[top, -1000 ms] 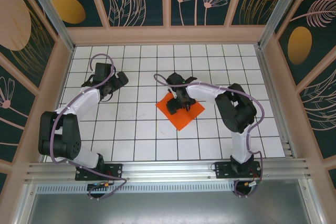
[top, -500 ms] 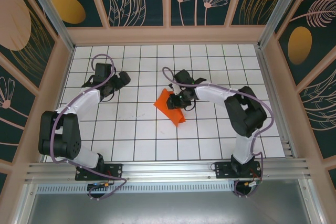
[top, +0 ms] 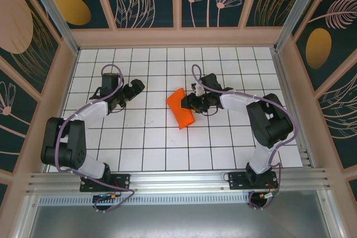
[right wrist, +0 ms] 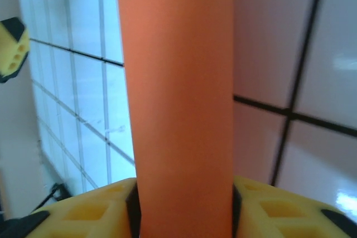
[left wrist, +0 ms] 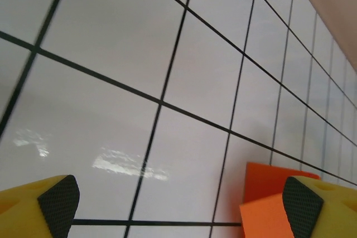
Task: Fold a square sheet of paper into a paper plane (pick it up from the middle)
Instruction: Fold the square sheet of paper in half at the center of the table.
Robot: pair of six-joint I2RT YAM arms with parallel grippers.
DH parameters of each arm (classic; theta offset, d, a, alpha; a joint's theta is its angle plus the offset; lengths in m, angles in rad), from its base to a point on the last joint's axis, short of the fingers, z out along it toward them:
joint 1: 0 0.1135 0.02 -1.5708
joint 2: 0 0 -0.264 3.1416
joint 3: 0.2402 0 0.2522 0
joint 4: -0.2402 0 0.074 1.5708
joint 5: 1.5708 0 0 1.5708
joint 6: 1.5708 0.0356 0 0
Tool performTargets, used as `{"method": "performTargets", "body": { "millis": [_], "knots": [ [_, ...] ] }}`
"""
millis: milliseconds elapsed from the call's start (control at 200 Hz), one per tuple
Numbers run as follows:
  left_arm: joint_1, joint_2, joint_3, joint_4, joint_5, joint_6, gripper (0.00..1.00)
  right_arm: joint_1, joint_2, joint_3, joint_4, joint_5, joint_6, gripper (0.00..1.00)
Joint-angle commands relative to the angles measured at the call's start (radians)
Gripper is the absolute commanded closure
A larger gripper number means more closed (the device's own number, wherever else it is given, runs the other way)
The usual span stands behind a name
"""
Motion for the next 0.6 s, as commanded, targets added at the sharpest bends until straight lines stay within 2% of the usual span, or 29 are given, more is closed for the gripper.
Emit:
{"method": "performTargets", "body": {
  "millis": [0, 115, 250, 395, 595],
  "knots": [
    [-0.003, -0.004, -0.041, 0.115, 0.111, -0.068, 0.05, -0.003, 0.008, -0.011, -0.012, 0.132, 0.003, 0.47],
    [-0.020, -0.009, -0.062, 0.126, 0.128, -0.071, 0.05, -0.003, 0.004, -0.010, -0.044, 0.236, -0.019, 0.32],
    [-0.062, -0.005, -0.080, 0.157, 0.151, -0.073, 0.05, -0.003, -0.012, -0.013, -0.045, 0.285, -0.034, 0.25],
    [-0.130, 0.023, -0.086, 0.218, 0.182, -0.083, 0.09, -0.003, -0.021, -0.016, -0.049, 0.327, -0.031, 0.23],
    [-0.208, 0.072, -0.098, 0.344, 0.226, -0.136, 0.22, -0.003, -0.018, -0.023, -0.052, 0.351, -0.026, 0.26]
  ]
}}
